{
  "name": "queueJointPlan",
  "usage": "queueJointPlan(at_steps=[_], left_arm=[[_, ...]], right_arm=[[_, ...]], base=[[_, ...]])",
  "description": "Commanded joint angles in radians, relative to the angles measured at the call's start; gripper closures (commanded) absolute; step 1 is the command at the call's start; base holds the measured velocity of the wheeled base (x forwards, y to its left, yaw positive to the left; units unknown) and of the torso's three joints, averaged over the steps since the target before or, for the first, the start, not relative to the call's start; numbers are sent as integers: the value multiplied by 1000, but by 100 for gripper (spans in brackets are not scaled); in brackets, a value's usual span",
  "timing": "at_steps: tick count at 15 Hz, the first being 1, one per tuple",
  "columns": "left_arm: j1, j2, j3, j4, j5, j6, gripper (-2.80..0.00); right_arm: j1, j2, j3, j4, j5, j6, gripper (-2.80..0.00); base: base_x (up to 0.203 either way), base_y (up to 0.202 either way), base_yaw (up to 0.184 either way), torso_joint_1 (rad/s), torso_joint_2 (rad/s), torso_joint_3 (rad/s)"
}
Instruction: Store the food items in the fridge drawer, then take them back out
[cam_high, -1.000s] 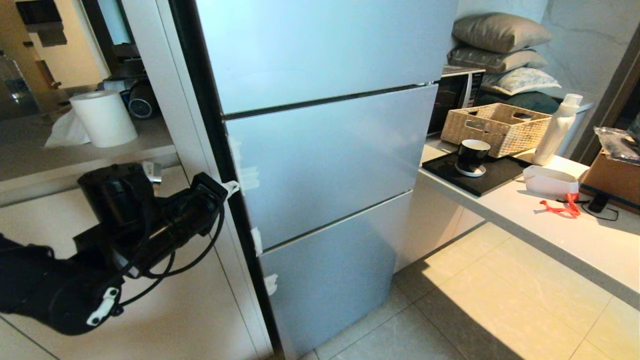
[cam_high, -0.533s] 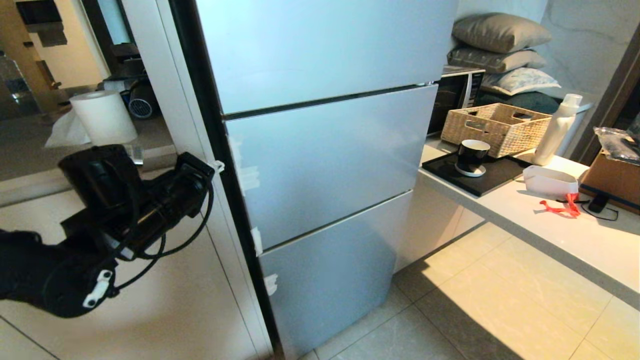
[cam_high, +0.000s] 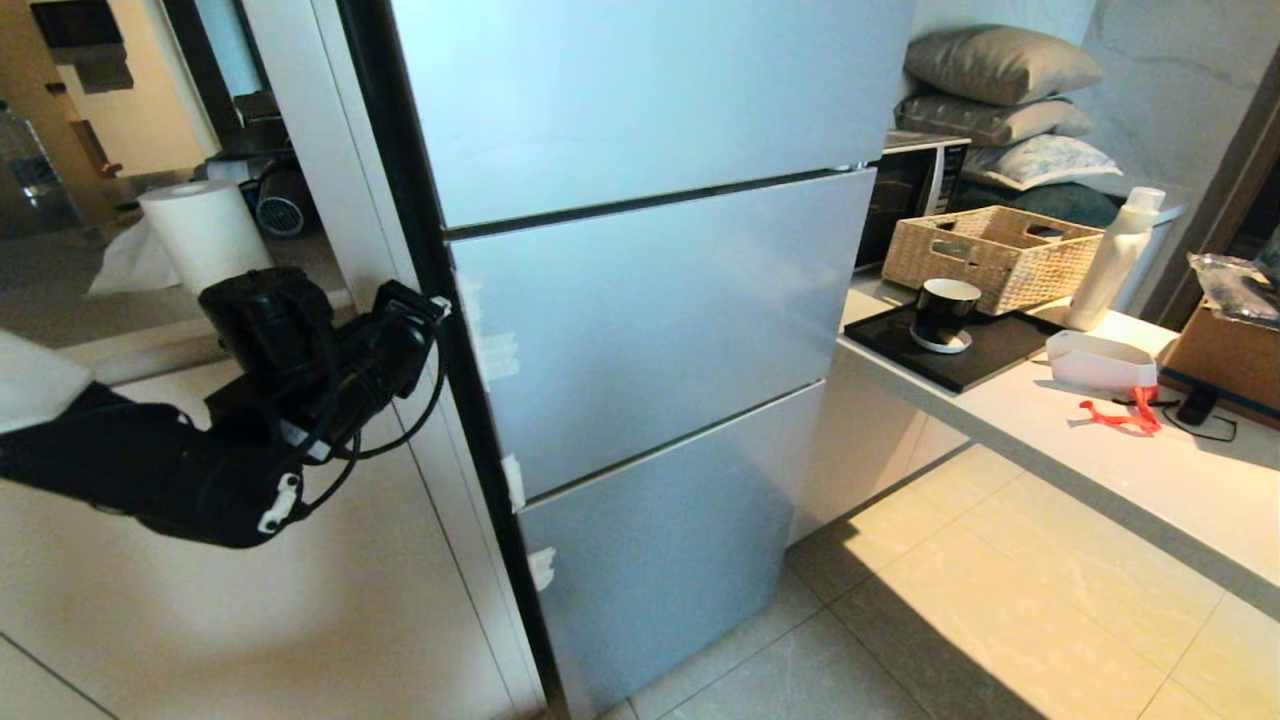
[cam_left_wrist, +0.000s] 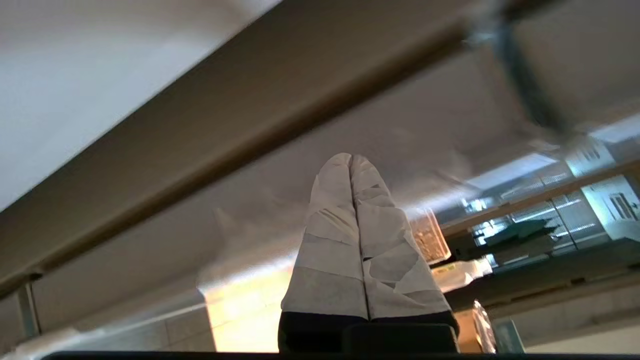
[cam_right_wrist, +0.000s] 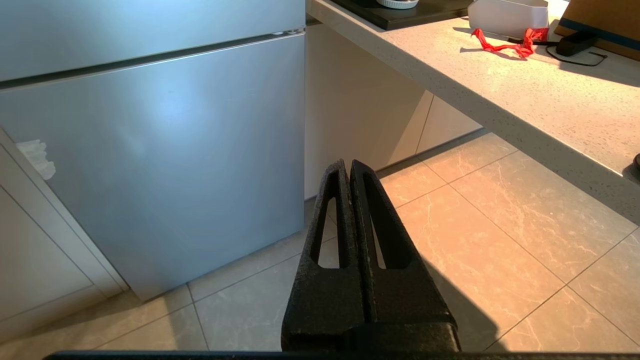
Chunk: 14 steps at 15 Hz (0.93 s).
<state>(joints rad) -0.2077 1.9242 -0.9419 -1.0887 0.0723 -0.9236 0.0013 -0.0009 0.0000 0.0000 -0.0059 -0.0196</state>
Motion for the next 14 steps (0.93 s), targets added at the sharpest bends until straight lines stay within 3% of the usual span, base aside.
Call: queueJointPlan(at_steps=[1,9,14], left_arm=[[0,70,-42,-7,2,-12,0],[-11,93,-48,-7,-5,-33,0],[-34,73,-2,-7,-70,-71,0]], right_arm=[[0,1,0,0,0,0,0],[0,1,0,0,0,0,0],[0,1,0,0,0,0,0]], base=[[0,0,0,0,0,0],[0,0,0,0,0,0],[0,0,0,0,0,0]])
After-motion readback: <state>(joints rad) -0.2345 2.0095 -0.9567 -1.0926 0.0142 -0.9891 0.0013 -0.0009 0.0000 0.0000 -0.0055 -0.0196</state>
